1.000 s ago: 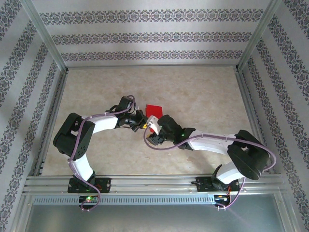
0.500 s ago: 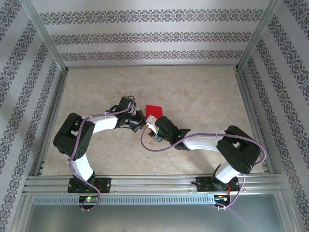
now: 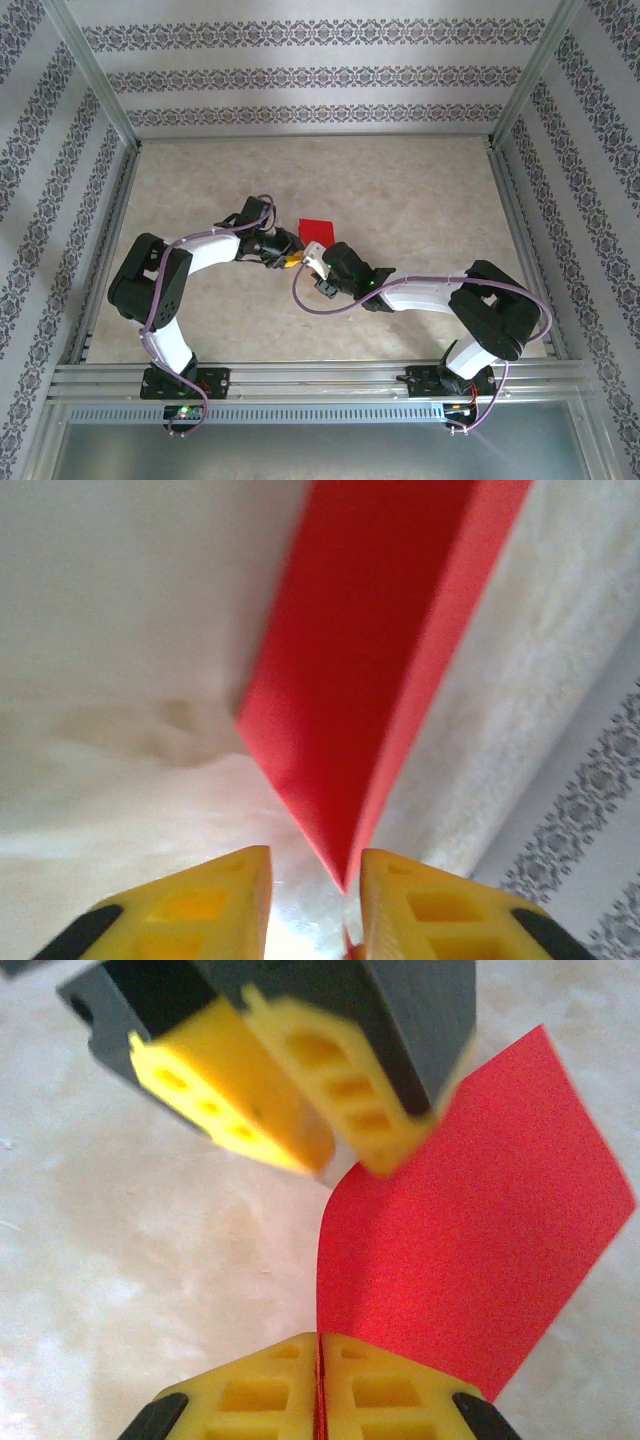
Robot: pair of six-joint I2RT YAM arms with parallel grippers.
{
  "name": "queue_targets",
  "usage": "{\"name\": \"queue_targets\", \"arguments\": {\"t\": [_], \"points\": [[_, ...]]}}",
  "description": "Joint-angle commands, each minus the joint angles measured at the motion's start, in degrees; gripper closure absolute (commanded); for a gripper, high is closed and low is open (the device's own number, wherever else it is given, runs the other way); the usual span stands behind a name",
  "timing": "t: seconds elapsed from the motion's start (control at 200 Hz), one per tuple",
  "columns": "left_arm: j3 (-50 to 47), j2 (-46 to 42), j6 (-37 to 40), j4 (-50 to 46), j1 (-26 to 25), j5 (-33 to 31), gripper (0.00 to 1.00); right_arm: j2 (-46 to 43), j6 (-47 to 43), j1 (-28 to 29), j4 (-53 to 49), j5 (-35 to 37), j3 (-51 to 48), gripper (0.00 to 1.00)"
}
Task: Fold a paper plane with a square sheet of paper (pick it up from the middle)
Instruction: Third fold the triangle at the center of the table.
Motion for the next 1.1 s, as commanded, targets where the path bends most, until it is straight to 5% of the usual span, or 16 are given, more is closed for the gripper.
{"name": "queue_targets", "arguments": {"t": [0.0,0.39,1.094], "points": [[3.03,-4.49,8.85,-10.39,3.3,-4.28,0.66,-0.47,5.06,-1.35,-0.99,-9.03,0.54,0.91],[9.64,0.29,14.71,-5.92,-0.57,-0.57,0.68,5.7,20.42,-4.16,5.55,-27.07,1.03,0.91],[17.82,12.92,20.3,-15.58,-4.04,-6.08,0.86,7.87,27.1,-7.37,9.64,-30.77,-0.51,0.91]]}}
